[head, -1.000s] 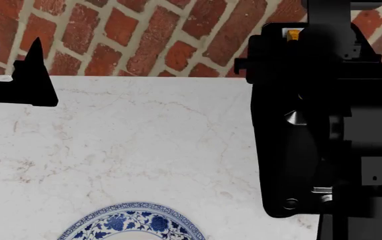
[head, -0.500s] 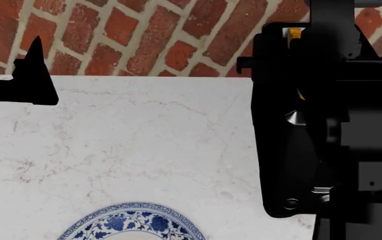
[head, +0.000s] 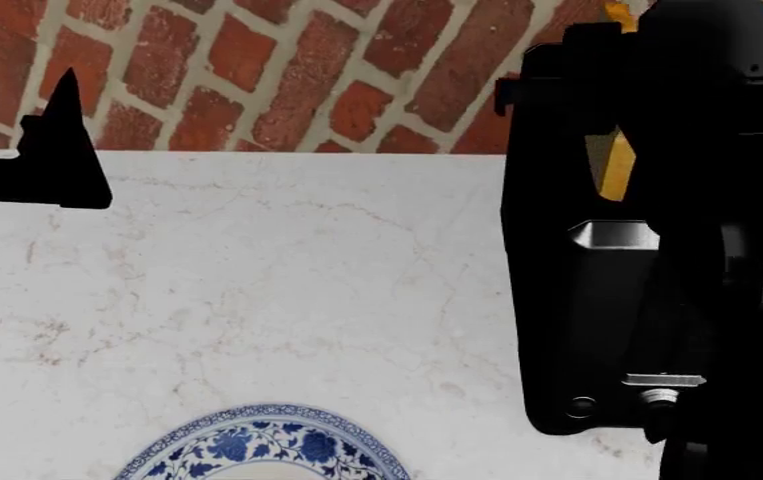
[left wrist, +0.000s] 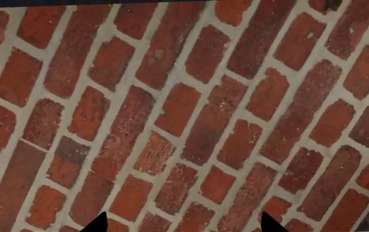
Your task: Place the toasted item on a plate.
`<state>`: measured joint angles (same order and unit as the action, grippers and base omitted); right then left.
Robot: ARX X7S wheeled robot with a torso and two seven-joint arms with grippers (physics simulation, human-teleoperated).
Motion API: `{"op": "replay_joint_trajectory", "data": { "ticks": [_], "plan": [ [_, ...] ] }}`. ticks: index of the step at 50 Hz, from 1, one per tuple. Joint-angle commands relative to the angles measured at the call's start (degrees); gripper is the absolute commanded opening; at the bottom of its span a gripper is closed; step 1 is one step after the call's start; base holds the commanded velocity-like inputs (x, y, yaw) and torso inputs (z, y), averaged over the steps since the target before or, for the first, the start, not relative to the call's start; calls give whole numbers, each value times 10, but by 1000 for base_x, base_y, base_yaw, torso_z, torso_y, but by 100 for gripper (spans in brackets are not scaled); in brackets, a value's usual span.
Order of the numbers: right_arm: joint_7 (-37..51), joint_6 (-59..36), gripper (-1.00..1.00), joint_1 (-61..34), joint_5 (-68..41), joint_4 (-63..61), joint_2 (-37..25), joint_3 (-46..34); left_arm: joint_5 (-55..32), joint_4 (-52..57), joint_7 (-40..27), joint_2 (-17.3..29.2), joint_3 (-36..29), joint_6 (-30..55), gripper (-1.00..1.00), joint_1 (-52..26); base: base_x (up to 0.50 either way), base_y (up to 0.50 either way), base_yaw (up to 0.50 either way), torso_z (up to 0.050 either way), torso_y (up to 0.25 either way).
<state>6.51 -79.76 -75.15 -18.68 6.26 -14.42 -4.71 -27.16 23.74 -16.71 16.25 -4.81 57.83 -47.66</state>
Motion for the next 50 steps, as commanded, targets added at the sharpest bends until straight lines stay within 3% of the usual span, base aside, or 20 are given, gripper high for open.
{"op": "replay_joint_trajectory", "data": {
  "ticks": [1,7,34,50],
  "plan": [
    [0,-58,-100,-37,-48,-81,3,18,-6,7,-4,1,2,5,100,-2,0,0,1,0,0],
    [10,-100,-100,-43,-77,-129,6,32,-9,9,-5,2,3,5,100,-1,-2,0,1,0,2],
    [474,-89,-100,-70,-734,-157,-61,22,-21,21,-15,5,9,17,100,-6,0,0,1,0,1],
    [588,-36,-100,-32,-919,-234,-83,-36,-26,28,-22,8,12,21,100,-5,0,0,0,0,0]
  ]
}}
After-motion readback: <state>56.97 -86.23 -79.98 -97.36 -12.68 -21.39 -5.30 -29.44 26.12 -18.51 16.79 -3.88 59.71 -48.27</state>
